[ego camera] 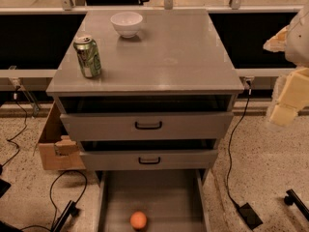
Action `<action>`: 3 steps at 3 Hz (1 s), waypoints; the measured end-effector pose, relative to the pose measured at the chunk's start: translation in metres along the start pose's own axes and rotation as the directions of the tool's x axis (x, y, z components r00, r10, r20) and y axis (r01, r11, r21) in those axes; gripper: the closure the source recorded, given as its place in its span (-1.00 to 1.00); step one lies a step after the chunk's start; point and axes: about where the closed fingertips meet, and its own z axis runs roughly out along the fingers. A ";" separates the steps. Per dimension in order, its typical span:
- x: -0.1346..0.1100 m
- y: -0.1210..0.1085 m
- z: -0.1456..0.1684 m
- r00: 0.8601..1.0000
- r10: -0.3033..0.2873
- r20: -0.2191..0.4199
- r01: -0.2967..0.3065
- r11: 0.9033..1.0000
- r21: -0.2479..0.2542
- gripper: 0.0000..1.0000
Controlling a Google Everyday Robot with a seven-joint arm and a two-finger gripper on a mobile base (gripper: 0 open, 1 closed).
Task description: Pick orange from bottom drawer and place on counter
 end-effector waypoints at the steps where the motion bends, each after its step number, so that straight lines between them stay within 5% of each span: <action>1: 0.000 0.000 0.000 1.000 0.000 0.000 0.000 1.000 0.000 -1.00; 2: 0.007 0.005 0.015 0.998 0.029 0.054 -0.029 1.000 -0.010 -1.00; 3: 0.035 0.033 0.074 0.971 0.133 0.200 -0.125 0.991 -0.052 -1.00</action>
Offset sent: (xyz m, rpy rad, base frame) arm -0.0045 -0.0100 -0.0557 0.1822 0.0120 -0.0335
